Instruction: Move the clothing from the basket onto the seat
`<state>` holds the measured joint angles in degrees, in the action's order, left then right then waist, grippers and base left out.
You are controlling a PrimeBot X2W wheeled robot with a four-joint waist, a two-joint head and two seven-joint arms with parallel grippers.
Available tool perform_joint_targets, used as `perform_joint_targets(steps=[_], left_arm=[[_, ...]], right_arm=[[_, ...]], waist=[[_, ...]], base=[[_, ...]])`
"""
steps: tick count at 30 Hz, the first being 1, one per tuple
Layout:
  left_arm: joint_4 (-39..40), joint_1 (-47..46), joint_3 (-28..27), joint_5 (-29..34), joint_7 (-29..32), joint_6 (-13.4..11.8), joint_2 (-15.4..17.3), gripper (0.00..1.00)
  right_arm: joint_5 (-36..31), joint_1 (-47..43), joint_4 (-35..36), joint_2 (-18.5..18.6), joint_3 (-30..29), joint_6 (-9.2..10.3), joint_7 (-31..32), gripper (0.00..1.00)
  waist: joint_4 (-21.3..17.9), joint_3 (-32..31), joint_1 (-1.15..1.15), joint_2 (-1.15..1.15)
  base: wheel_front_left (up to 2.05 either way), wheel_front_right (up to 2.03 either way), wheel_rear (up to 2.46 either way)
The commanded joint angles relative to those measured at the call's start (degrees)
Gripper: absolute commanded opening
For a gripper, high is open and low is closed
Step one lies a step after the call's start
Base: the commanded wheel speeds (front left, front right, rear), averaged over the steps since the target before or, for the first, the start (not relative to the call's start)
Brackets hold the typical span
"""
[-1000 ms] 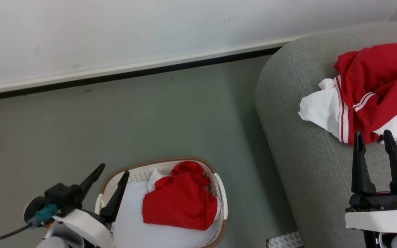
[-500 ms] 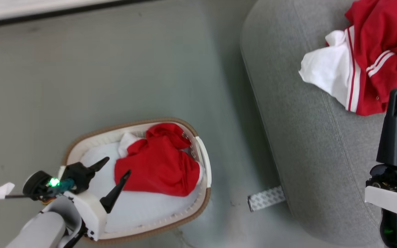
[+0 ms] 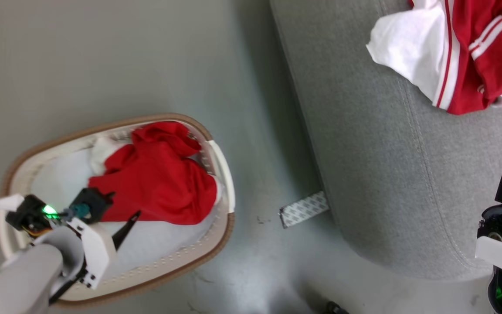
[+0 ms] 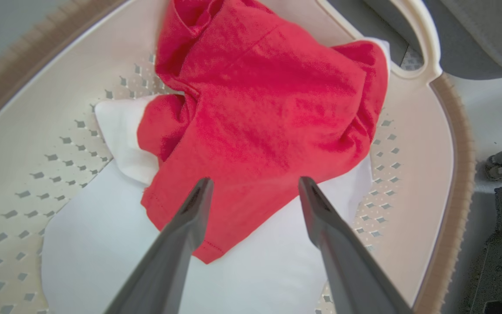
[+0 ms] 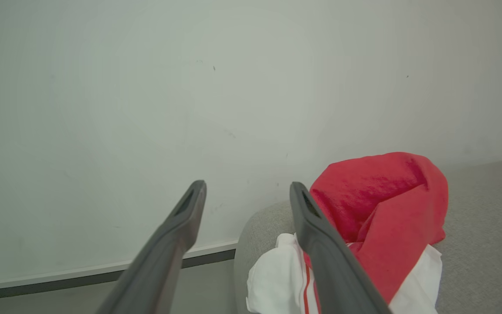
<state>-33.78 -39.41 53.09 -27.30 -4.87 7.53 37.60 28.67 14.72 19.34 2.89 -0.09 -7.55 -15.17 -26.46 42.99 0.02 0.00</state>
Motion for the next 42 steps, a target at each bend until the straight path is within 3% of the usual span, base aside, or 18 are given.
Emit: perform_joint_targets(steps=[1,17,23,28,29,31,32,42], left_arm=[[-0.86,-1.42,0.67,-0.04,0.20,-0.08,0.75,1.00],[-10.83,-9.42,7.31,3.93,3.18,-0.30,-2.00,1.00],[-15.12,-12.06,11.40,6.64,6.33,-0.17,-3.65,1.00],[-16.96,-12.09,15.91,4.76,10.30,-0.12,-3.92,1.00],[-16.90,-12.16,16.66,4.38,10.88,-0.11,-3.80,0.81],[-16.49,-12.63,17.59,3.40,11.26,-0.11,-3.49,0.18],[-16.36,-12.85,17.91,2.99,11.30,-0.10,-3.31,0.00],[-15.55,-13.85,19.17,2.01,7.03,-0.09,-2.50,0.00]], right_arm=[[0.83,-0.20,0.75,0.00,0.21,0.13,0.04,1.00],[3.26,-2.90,2.68,0.00,-0.33,0.13,0.04,1.00],[2.83,-3.64,3.07,0.00,-0.53,0.13,0.04,1.00],[2.43,-4.12,2.99,0.00,-0.44,0.13,0.04,1.00],[2.32,-4.15,2.95,0.00,-0.45,0.13,0.04,1.00],[2.11,-4.12,2.84,0.00,-0.42,0.13,0.04,1.00],[1.93,-4.10,2.76,0.00,-0.32,0.13,0.04,1.00],[1.09,-3.29,2.16,0.00,-0.18,0.13,0.04,1.00]], waist=[[-1.88,1.96,-0.02,0.00],[-3.09,4.82,-0.02,0.00],[-2.93,4.99,-0.02,0.00],[-2.80,5.03,-0.02,0.00],[-2.76,5.03,-0.02,0.00],[-2.69,5.04,-0.02,0.00],[-2.67,5.03,-0.02,0.00],[-2.66,4.34,-0.02,0.00]], base=[[0.00,0.00,0.00],[0.00,0.00,0.00],[0.00,0.00,0.00],[0.00,0.00,0.00],[0.00,0.00,0.00],[0.00,0.00,0.00],[0.00,0.00,0.00],[0.00,0.00,0.00]])
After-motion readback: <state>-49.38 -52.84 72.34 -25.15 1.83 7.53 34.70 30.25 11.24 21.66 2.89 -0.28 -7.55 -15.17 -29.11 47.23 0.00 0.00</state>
